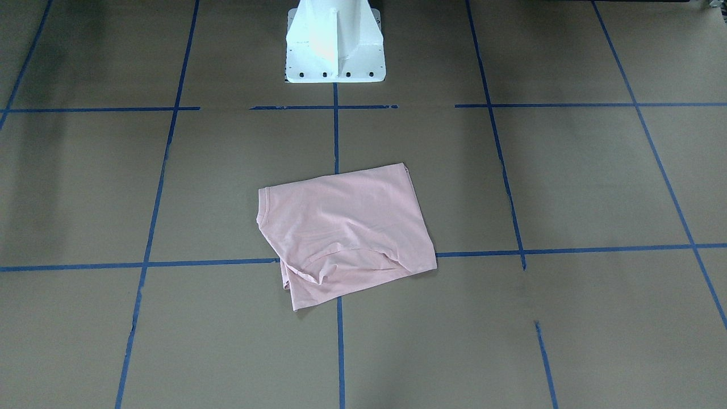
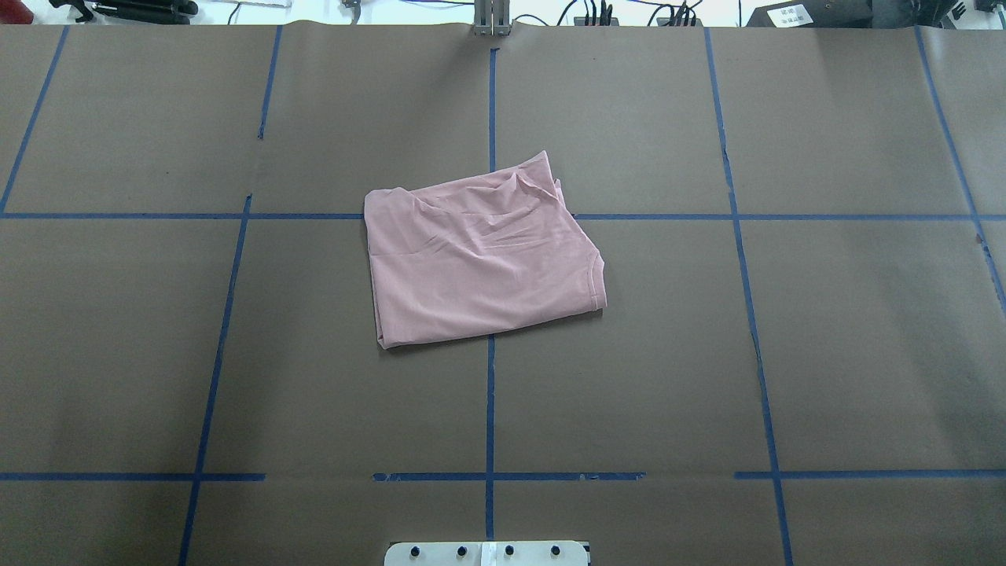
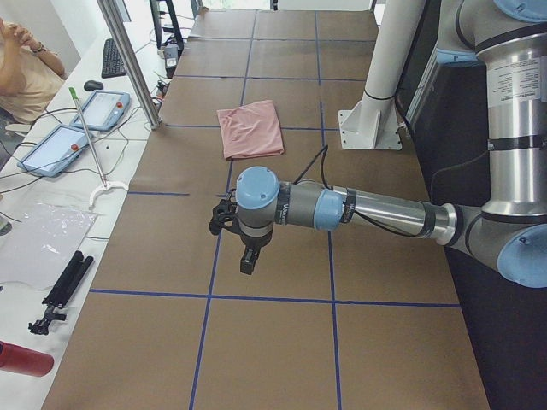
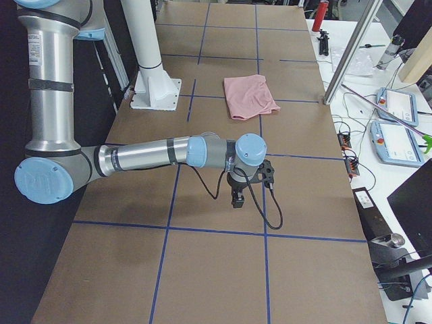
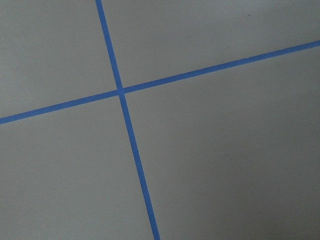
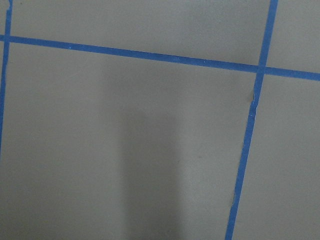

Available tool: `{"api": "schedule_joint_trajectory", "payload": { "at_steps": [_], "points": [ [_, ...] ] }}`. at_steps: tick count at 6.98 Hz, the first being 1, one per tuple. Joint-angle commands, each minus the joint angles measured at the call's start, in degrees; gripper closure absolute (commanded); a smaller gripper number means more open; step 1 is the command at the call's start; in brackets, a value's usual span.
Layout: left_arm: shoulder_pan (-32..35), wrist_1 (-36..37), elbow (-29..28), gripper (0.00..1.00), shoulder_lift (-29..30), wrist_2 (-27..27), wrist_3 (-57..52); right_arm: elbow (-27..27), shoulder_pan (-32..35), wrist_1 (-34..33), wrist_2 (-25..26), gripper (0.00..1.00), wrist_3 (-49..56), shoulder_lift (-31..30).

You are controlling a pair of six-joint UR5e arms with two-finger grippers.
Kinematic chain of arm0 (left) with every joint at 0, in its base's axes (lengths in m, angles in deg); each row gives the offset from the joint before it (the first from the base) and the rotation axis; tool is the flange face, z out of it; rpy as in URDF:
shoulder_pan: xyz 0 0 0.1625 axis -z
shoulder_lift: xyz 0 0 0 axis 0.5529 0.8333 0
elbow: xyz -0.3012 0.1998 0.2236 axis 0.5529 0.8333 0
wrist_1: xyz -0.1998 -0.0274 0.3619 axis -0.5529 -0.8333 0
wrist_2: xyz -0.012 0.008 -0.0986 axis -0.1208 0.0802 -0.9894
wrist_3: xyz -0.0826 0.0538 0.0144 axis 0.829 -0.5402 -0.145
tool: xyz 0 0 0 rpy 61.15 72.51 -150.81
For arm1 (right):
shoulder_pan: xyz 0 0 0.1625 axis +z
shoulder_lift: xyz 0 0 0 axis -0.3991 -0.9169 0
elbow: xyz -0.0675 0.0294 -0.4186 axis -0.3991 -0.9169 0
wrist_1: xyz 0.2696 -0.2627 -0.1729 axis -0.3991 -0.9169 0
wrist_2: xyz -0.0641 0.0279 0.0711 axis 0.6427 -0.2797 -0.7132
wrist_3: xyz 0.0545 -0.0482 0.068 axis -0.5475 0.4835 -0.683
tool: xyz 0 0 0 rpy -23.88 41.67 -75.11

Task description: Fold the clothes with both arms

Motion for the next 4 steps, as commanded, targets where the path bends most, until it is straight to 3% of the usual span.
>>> {"api": "schedule_joint_trajectory", "payload": {
  "at_steps": [1, 4],
  "points": [
    [0.0, 0.0, 0.05, 0.0, 0.07, -0.05, 0.03, -0.04, 0.0, 0.28, -0.03, 0.0, -0.87, 0.0],
    [0.0, 0.08, 0.75, 0.0, 0.07, -0.05, 0.03, -0.13, 0.0, 0.37, -0.03, 0.0, -0.96, 0.0]
  ]
}}
